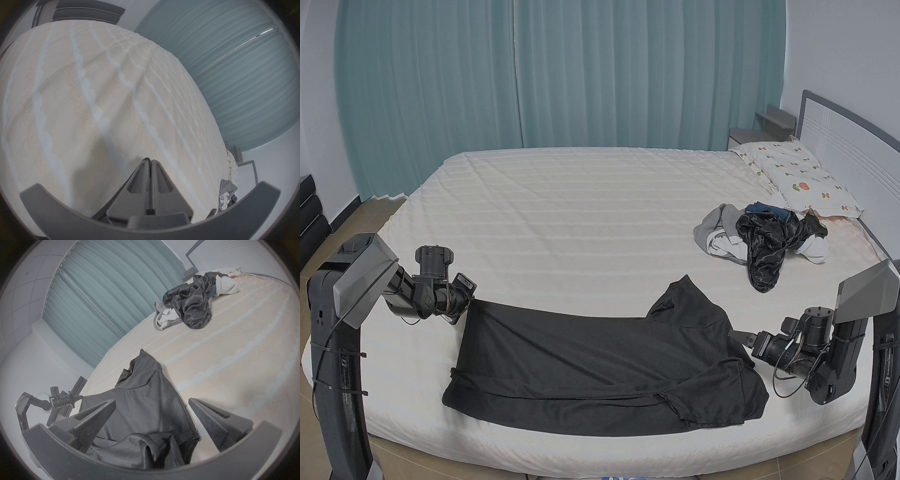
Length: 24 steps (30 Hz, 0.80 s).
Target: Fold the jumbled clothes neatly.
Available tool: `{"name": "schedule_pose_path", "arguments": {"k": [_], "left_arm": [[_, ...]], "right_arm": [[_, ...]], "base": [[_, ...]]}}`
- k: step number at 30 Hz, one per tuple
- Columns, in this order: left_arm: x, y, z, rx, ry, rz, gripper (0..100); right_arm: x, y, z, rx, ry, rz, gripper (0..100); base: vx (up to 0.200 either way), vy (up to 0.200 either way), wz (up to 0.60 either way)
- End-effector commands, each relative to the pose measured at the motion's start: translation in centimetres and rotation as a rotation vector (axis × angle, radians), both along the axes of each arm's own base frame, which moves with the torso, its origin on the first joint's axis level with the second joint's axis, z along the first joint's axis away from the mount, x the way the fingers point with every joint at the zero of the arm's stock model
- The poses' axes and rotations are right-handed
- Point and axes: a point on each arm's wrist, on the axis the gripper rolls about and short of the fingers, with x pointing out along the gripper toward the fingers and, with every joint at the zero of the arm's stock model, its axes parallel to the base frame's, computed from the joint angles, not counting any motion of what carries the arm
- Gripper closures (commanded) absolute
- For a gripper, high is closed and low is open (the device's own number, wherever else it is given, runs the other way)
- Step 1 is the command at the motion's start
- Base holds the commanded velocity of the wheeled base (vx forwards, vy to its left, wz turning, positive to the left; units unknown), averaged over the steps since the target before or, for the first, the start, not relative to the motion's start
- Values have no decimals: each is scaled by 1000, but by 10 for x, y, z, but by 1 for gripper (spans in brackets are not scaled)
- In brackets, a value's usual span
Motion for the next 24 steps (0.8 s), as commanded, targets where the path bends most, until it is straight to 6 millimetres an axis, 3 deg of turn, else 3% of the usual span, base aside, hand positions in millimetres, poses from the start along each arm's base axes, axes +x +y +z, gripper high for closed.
{"name": "schedule_pose_path", "arguments": {"k": [1,7,10,18,24], "left_arm": [[3,-1,-3,0,-5,-3,0],[4,-2,5,-19,-26,-37,0],[0,5,9,-3,-39,-198,0],[-2,14,-13,124,-57,-441,0],[-1,13,-17,191,-100,-580,0]], "right_arm": [[3,1,-1,0,-8,1,0],[11,1,4,0,-45,2,0],[17,1,3,-1,-55,2,0],[17,5,-3,-4,-38,16,0],[17,6,-4,-8,-39,19,0]], "base": [[0,0,0],[0,0,0],[0,0,0],[0,0,0],[0,0,0]]}}
